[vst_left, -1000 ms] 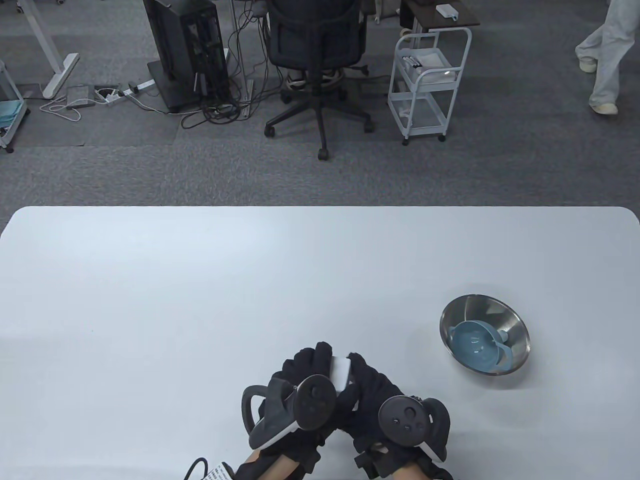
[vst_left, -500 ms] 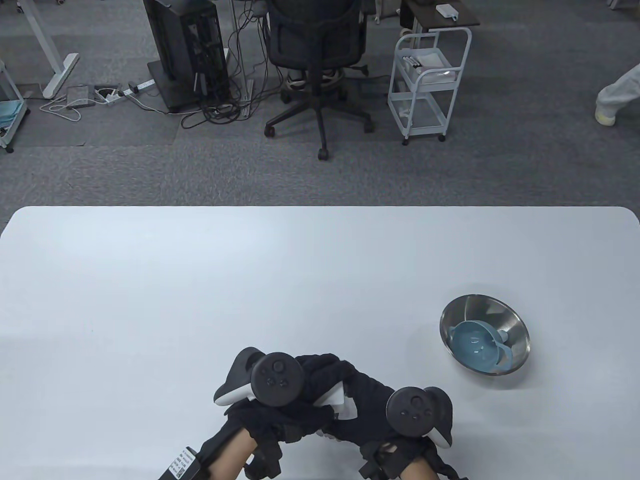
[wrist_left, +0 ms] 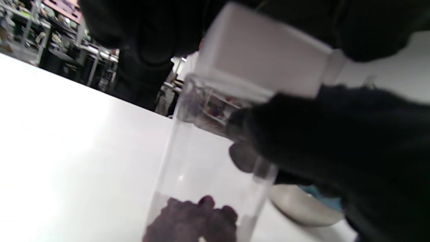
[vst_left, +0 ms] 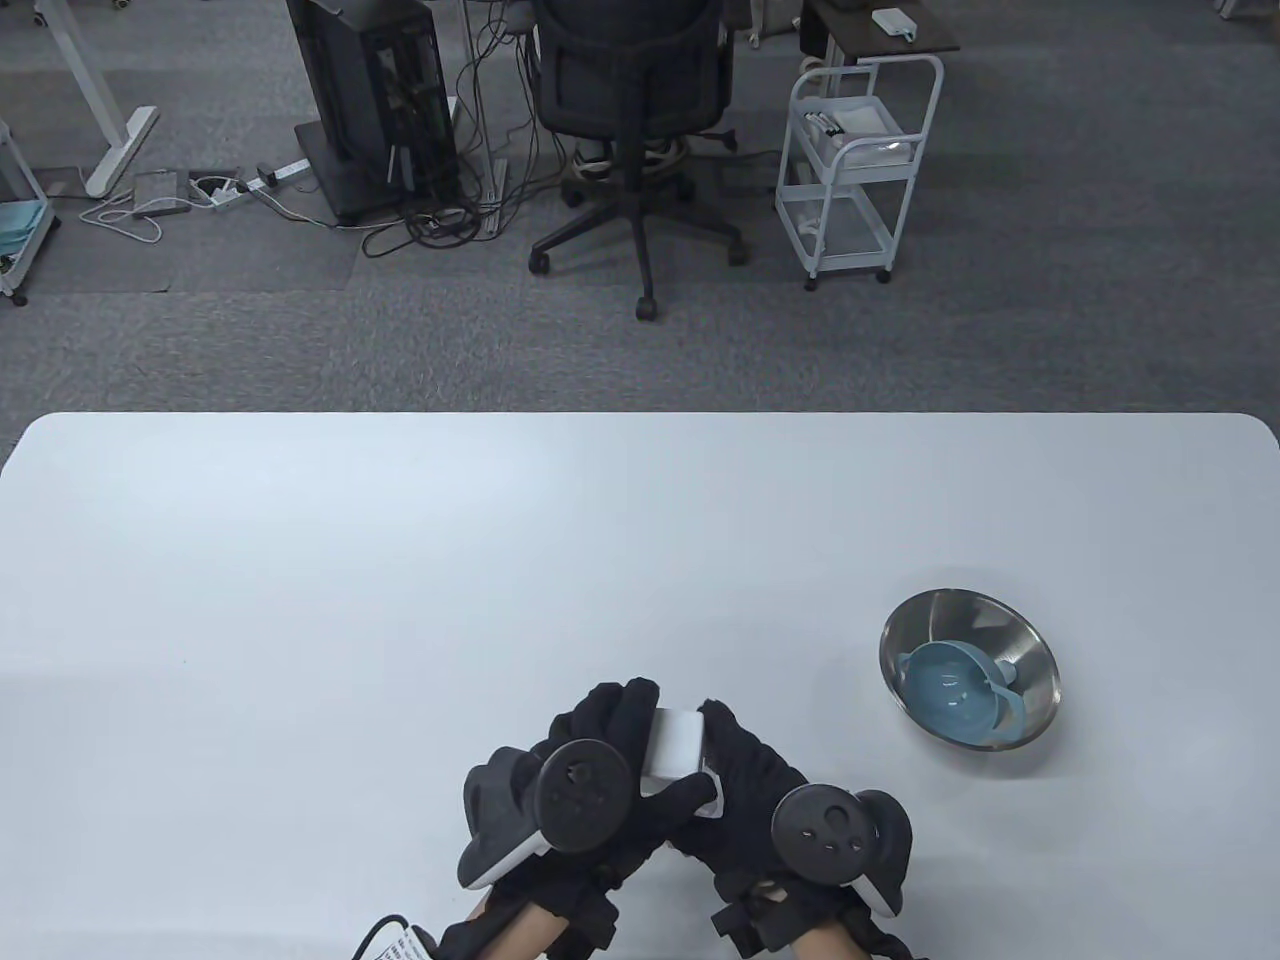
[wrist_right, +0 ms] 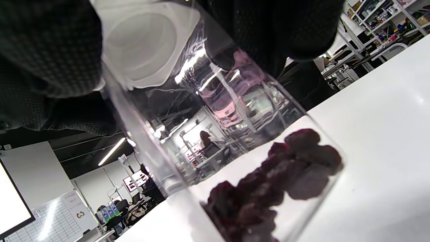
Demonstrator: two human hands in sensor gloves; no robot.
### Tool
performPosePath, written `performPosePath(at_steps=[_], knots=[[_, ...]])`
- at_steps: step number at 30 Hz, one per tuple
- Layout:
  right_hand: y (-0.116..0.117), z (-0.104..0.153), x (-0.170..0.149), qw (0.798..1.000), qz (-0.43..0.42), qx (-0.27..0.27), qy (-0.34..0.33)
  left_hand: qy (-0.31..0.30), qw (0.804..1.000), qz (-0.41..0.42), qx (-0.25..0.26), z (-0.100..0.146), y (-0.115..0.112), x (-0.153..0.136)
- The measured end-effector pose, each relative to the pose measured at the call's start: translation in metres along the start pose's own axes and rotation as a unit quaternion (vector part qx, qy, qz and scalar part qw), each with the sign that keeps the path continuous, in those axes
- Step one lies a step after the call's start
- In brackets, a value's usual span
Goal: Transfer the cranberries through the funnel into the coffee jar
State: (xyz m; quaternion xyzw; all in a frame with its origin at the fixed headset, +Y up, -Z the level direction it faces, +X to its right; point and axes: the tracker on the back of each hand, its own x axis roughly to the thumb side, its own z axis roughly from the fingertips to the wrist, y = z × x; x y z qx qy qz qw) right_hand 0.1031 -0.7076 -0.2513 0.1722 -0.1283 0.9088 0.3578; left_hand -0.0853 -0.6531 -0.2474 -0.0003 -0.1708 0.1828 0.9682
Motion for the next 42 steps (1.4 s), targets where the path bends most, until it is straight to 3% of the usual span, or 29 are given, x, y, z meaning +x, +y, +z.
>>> performPosePath(at_steps=[3,7,12,16,19,23,27,29,35,38,42], knots=[[0.001,0.001,0.002,1.000,0.011,-0.003,0.000,0.008,1.000,-0.010,0.025,-0.001,-0.007,0.006],[-0.004,0.001,-0.001,1.000,-0.003,-0.012,-0.003,-0.060,0.998,0.037,0.008,-0.007,-0.007,0.003],[-0.001,-0.002,-0.003,0.997,-0.064,0.028,-0.028,-0.132,0.983,0.121,-0.045,-0.013,-0.002,-0.012],[0.002,-0.003,-0.005,0.992,-0.104,0.064,-0.043,-0.184,0.965,0.139,-0.127,-0.016,0.004,-0.020],[0.004,-0.003,-0.005,0.992,-0.103,0.068,-0.041,-0.181,0.959,0.149,-0.161,-0.018,0.006,-0.025],[0.002,-0.003,-0.002,0.995,-0.080,0.044,-0.034,-0.148,0.974,0.143,-0.090,-0.013,0.007,-0.023],[-0.002,0.000,-0.002,0.999,-0.041,0.008,-0.017,-0.055,0.988,0.144,0.001,-0.004,0.014,-0.020],[-0.003,0.001,-0.002,1.000,-0.024,-0.006,-0.010,-0.012,0.992,0.128,0.014,0.000,0.016,-0.017],[-0.001,0.002,0.002,1.000,0.019,-0.022,-0.005,0.041,0.998,0.012,-0.040,0.002,0.008,0.002],[0.002,0.002,0.007,0.999,0.028,-0.021,-0.018,0.059,0.998,-0.033,-0.018,-0.001,0.003,0.011],[0.000,0.002,0.006,0.999,0.027,-0.025,-0.015,0.006,1.000,-0.008,-0.027,-0.008,0.000,0.014]])
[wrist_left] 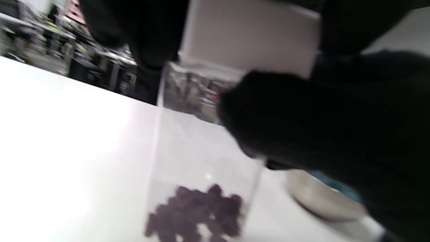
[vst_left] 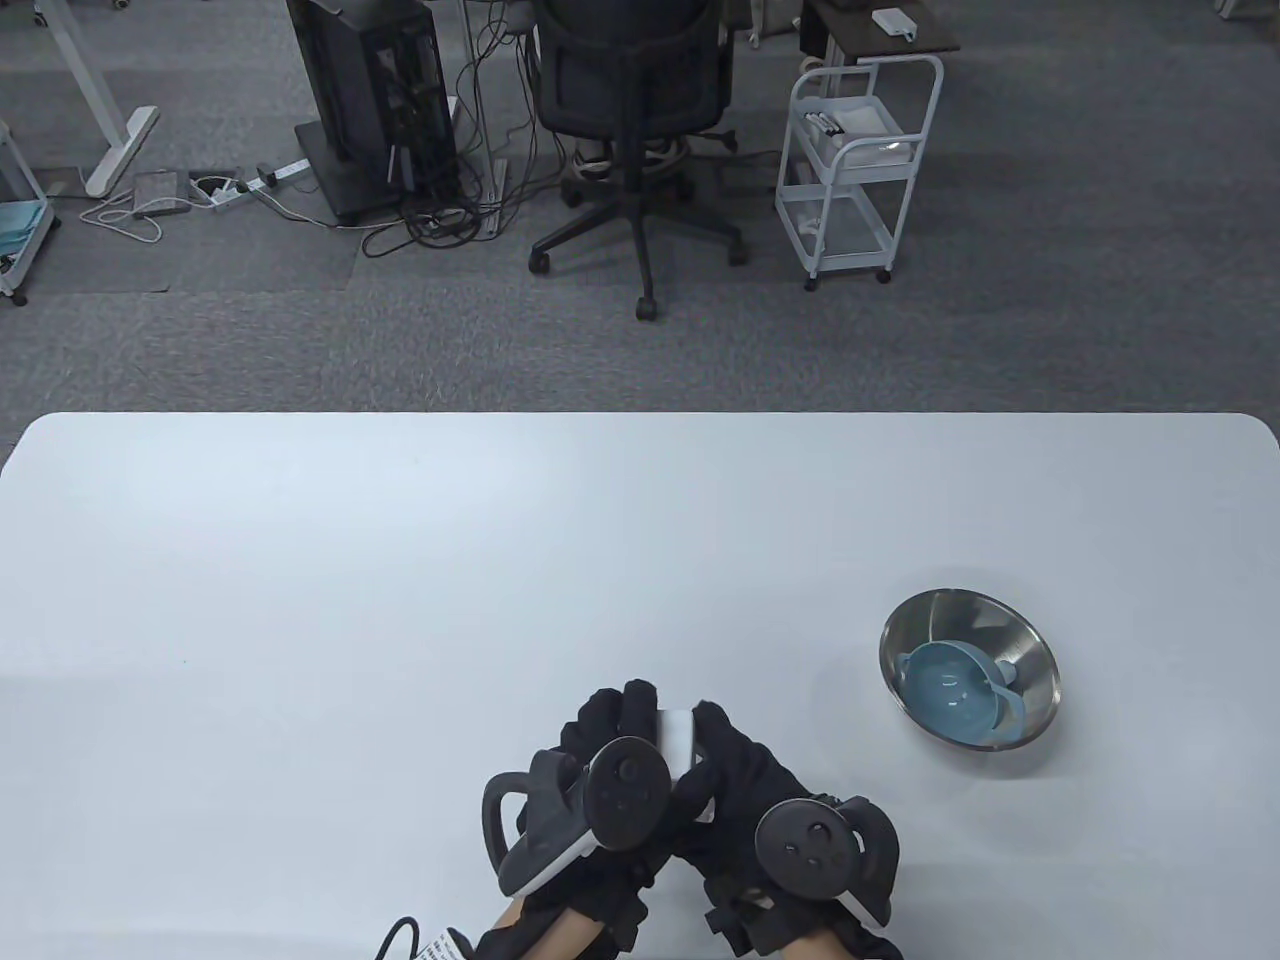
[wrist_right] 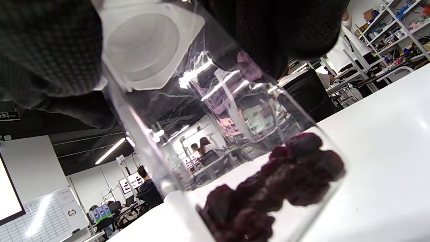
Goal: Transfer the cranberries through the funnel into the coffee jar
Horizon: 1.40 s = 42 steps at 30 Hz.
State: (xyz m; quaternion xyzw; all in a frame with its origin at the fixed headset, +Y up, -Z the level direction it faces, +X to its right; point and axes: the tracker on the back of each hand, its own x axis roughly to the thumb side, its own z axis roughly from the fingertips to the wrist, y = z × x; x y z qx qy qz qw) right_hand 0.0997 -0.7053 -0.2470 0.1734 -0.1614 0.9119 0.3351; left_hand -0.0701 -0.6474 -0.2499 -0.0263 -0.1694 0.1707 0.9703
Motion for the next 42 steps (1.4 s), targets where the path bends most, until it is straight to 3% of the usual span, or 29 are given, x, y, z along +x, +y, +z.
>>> performPosePath(at_steps=[4,7,14,19,30,42], knots=[[-0.005,0.001,-0.001,1.000,0.003,-0.008,-0.010,-0.066,0.995,0.073,-0.025,-0.005,0.005,-0.015],[-0.006,-0.001,0.009,0.998,0.051,-0.028,-0.034,-0.069,0.992,0.105,0.007,-0.003,0.008,-0.023],[-0.006,0.000,0.009,0.998,0.033,-0.021,-0.048,-0.140,0.988,0.052,0.026,0.003,0.011,-0.021],[-0.001,0.000,0.010,0.998,0.039,-0.003,-0.045,-0.142,0.988,0.050,0.034,0.006,0.007,-0.028],[-0.005,-0.004,0.002,1.000,0.010,-0.009,0.013,-0.120,0.963,0.216,0.107,0.019,-0.002,-0.075],[-0.001,-0.038,-0.004,0.993,0.020,-0.024,0.112,-0.074,0.939,0.312,0.126,0.023,-0.019,-0.113]])
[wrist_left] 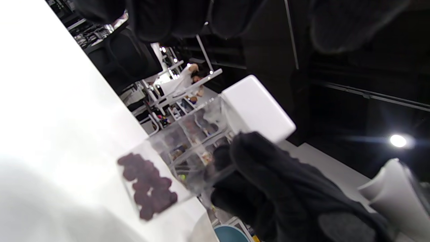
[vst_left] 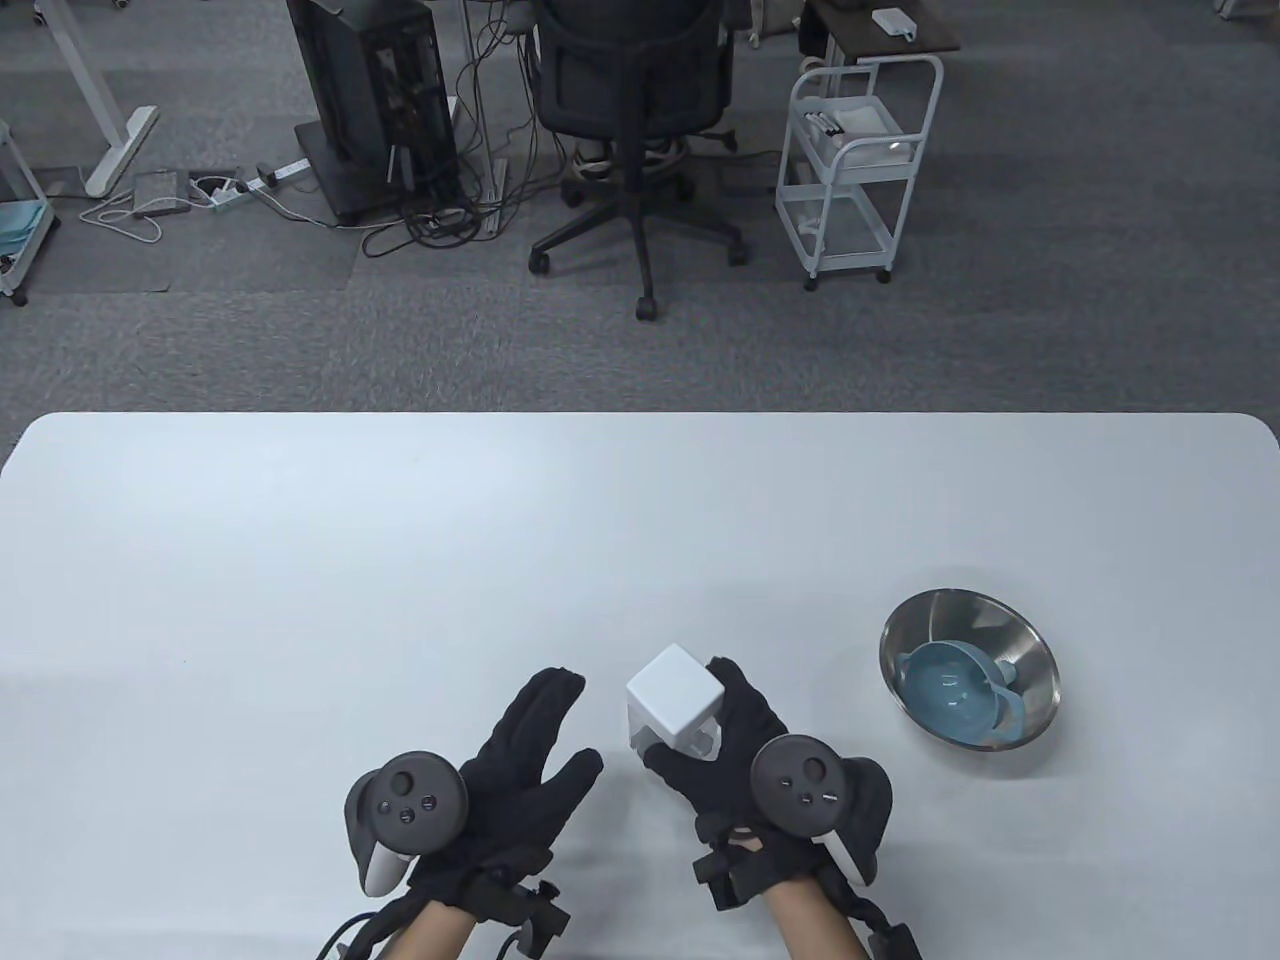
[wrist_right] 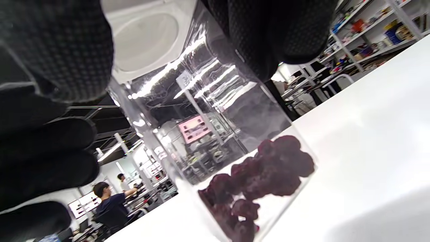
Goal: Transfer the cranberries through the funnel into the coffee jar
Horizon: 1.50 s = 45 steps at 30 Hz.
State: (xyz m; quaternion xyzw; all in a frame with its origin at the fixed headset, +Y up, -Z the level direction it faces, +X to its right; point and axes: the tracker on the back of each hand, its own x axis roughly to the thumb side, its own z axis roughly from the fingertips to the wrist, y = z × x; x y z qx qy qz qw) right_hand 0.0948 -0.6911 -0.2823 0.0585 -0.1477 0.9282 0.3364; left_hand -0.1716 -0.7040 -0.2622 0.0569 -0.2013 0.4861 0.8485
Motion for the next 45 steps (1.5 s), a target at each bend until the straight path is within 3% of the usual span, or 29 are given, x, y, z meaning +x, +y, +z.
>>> performPosePath(at_steps=[10,21,28,32,39,45], knots=[[0.028,-0.028,-0.008,0.998,0.018,0.001,0.065,0.016,1.000,0.007,0.002,0.002,0.001,-0.007],[0.051,-0.030,-0.028,0.994,0.028,0.015,0.102,0.021,1.000,0.010,-0.003,0.001,0.001,-0.007],[0.051,-0.029,-0.029,0.993,0.036,0.024,0.109,0.023,1.000,0.009,-0.004,0.000,0.001,-0.007],[0.042,-0.027,-0.029,0.994,0.031,0.045,0.095,0.026,1.000,0.007,-0.006,0.000,0.001,-0.007],[-0.006,-0.018,-0.022,0.998,0.024,0.058,0.001,0.028,0.999,-0.002,-0.016,0.000,-0.001,-0.008],[-0.031,-0.001,-0.023,0.995,-0.017,0.090,-0.048,0.037,0.999,0.004,-0.022,-0.001,-0.002,-0.011]])
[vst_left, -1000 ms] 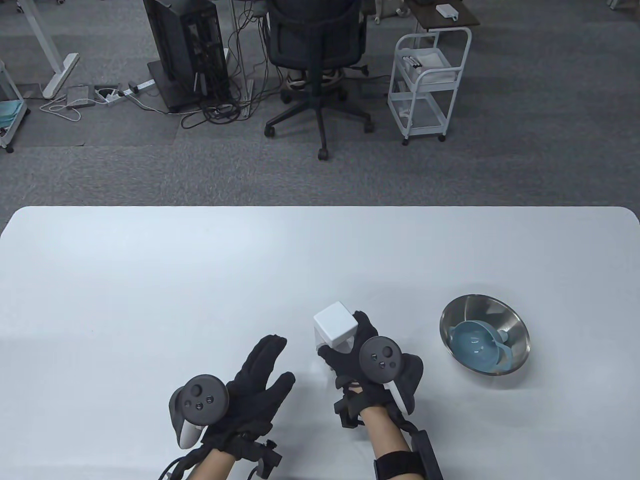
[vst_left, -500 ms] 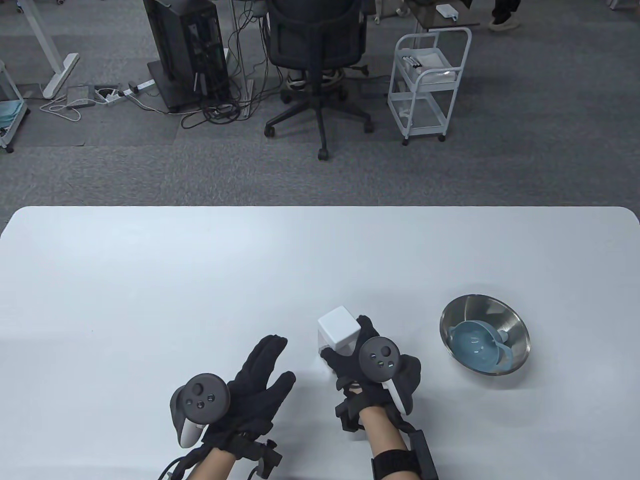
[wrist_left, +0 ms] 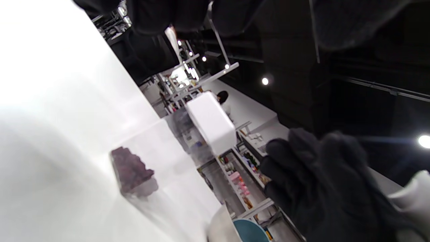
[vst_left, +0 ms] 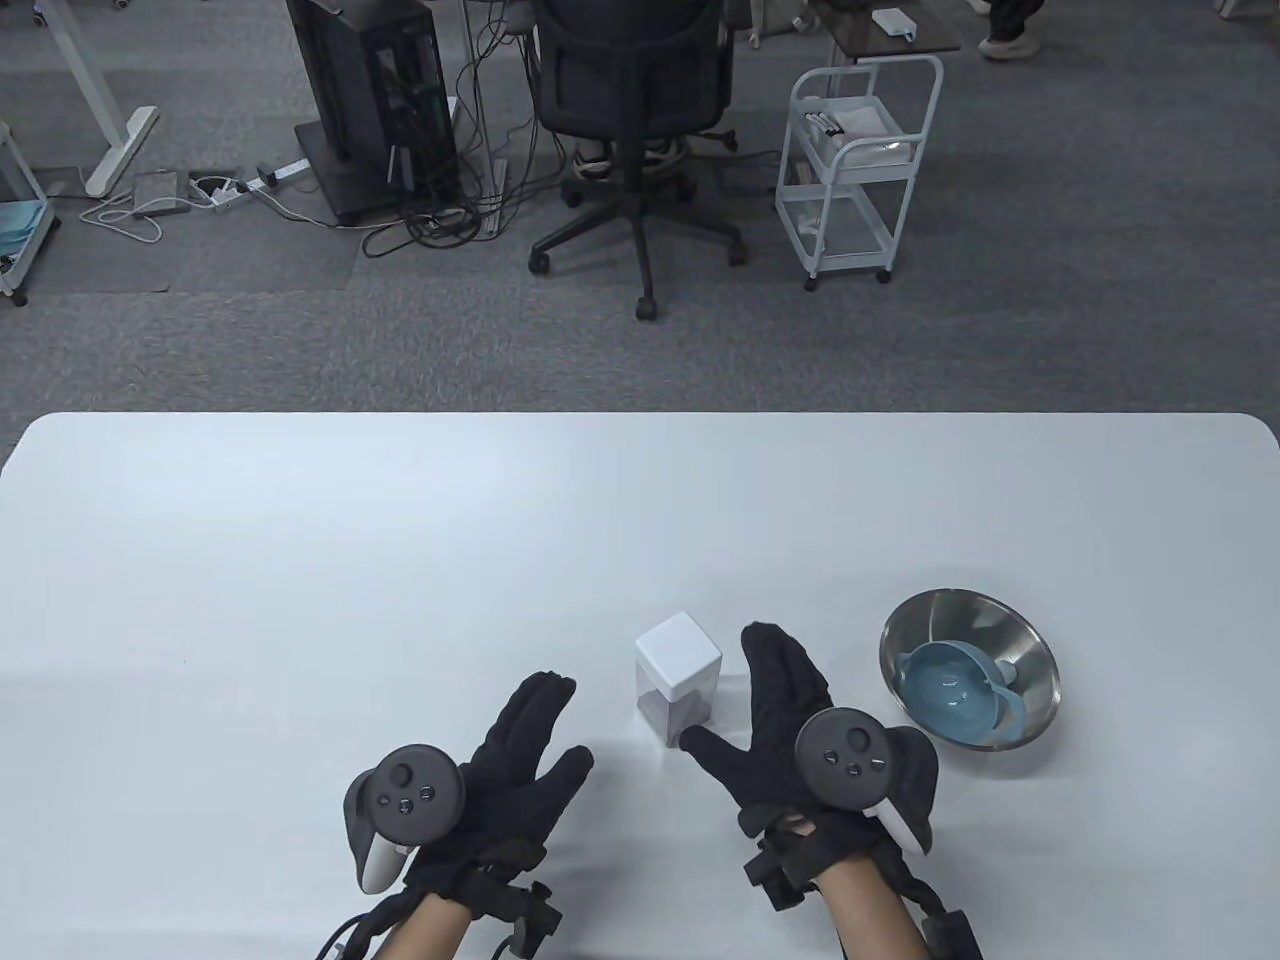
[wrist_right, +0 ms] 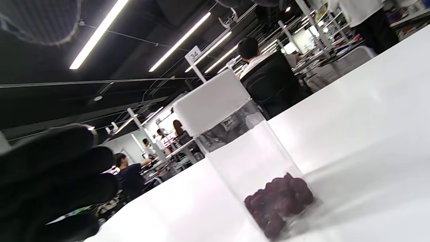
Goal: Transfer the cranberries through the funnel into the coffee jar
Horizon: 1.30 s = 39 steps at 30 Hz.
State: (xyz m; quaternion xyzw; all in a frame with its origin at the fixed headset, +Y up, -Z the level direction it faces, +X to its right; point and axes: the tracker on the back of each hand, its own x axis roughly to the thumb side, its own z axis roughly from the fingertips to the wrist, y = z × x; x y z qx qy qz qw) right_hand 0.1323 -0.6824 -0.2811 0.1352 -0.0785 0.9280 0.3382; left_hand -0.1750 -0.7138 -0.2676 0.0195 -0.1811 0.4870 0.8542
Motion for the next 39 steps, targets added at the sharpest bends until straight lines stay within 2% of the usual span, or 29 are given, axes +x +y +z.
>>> performPosePath(at_steps=[6,13,39], knots=[[0.005,0.019,-0.016,0.999,-0.036,0.032,-0.009,0.006,1.000,0.005,-0.003,-0.001,-0.001,-0.002],[0.015,0.031,-0.034,0.997,-0.067,0.040,0.007,0.010,1.000,0.010,-0.005,0.000,-0.001,-0.002],[0.017,0.033,-0.039,0.996,-0.082,0.044,0.017,0.016,1.000,0.007,-0.010,-0.001,-0.002,-0.005]])
